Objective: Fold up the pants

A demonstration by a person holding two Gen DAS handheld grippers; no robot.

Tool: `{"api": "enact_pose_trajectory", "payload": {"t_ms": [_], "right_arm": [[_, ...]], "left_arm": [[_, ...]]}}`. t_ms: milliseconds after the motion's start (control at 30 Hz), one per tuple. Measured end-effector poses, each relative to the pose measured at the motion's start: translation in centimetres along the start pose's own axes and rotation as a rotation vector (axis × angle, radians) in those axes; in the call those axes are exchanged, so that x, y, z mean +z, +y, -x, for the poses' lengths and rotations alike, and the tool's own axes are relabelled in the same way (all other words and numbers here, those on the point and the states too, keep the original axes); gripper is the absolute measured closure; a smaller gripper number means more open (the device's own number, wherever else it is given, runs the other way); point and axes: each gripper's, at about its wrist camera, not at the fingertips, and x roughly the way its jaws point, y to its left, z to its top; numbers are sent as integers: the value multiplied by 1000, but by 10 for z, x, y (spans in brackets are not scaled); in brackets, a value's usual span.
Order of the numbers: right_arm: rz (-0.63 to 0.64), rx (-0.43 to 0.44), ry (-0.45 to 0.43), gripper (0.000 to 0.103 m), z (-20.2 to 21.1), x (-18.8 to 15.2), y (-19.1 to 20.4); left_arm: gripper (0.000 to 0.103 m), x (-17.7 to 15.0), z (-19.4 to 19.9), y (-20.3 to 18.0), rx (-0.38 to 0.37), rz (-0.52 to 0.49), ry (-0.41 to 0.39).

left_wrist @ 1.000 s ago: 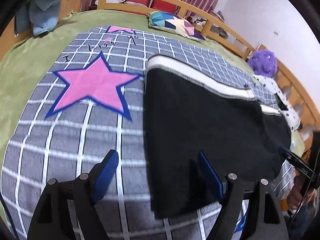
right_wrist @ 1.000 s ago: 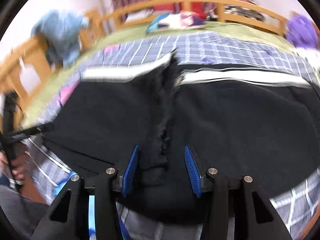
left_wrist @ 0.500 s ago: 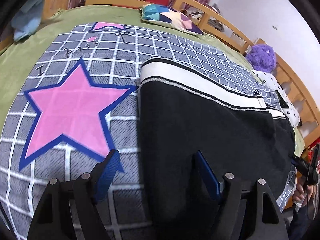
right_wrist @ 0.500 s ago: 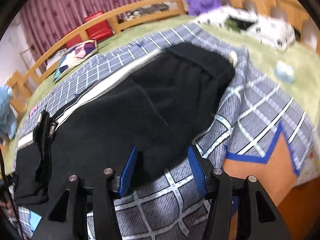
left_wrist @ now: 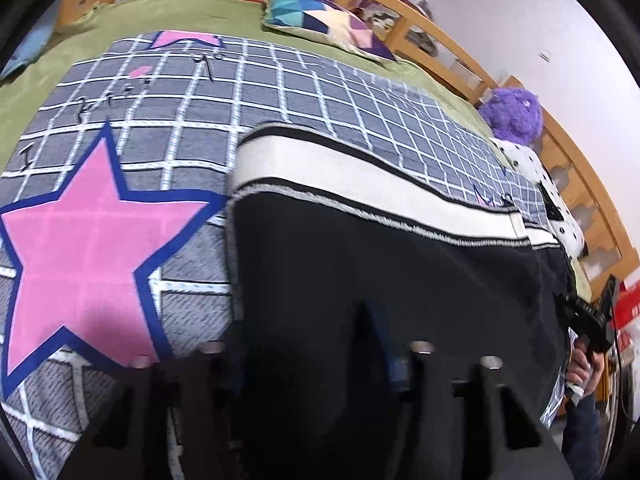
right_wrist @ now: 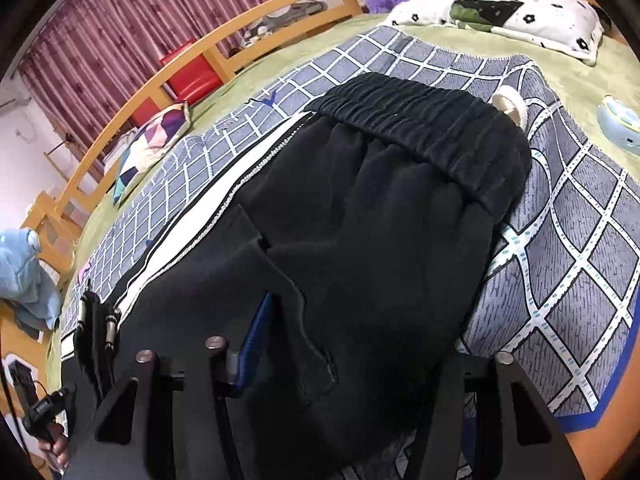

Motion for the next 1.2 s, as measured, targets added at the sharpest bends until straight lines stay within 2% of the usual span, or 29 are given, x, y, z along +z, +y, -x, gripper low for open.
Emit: {"api": "enact_pose_trajectory", "payload": {"t_ms": [33, 67, 200, 333, 367, 467, 567, 633, 700, 733, 767, 800, 833, 867, 900, 933, 967, 1000, 1067, 1133, 1200], "right_arm": [[13, -26, -11, 85, 4, 2, 4], [34, -43, -21, 88, 11, 4, 12], [136, -80, -136, 90, 58, 12, 64], [174, -14, -209, 90, 104, 31, 114], [174, 12, -225, 90, 114, 34, 124], [189, 120, -249, 90, 134, 30, 152], [221, 189, -201, 89, 120, 8, 167], [231, 204, -89, 88, 86, -15, 168], [204, 176, 52, 86, 45, -43, 159], [202, 142, 82, 84, 36, -55, 153], [204, 114, 111, 80, 28, -67, 145], [197, 124, 138, 80, 25, -79, 131], [185, 145, 158, 74, 27, -86, 121], [171, 151, 175, 60, 30, -91, 112], [158, 146, 177, 55, 37, -94, 102], [143, 143, 162, 51, 47, -96, 93], [127, 148, 144, 51, 55, -95, 86], [110, 153, 128, 50, 61, -94, 81], [40, 196, 113, 41, 62, -86, 72], [-53, 229, 110, 39, 47, -75, 67], [-143, 280, 123, 27, 27, -64, 61]], "left_arm": [[88, 2, 7, 1, -20, 26, -14], [92, 5, 14, 0, -56, 44, -29], [93, 20, 43, -18, -60, 14, -62], [93, 43, 93, -15, -133, 17, -117], [93, 47, 108, -9, -127, 17, -136], [93, 49, 144, 16, -28, -11, -185], [93, 39, 157, 62, 59, 40, -171], [92, 26, 146, 88, 107, 53, -122], [87, 7, 121, 112, 163, 71, -32], [76, -1, 112, 119, 224, 70, -13], [69, -6, 107, 122, 273, 66, -6], [69, -11, 104, 123, 318, 59, 0], [67, -14, 104, 123, 354, 49, 4], [60, -13, 108, 120, 355, 41, -6], [55, -14, 114, 116, 351, 31, -34], [44, -15, 122, 112, 347, 25, -66], [36, -18, 131, 110, 338, 17, -96], [34, -17, 137, 106, 326, 10, -124], [34, -14, 144, 98, 288, 15, -164], [34, -12, 146, 87, 220, 26, -187], [34, -11, 143, 75, 184, 18, -194]]}}
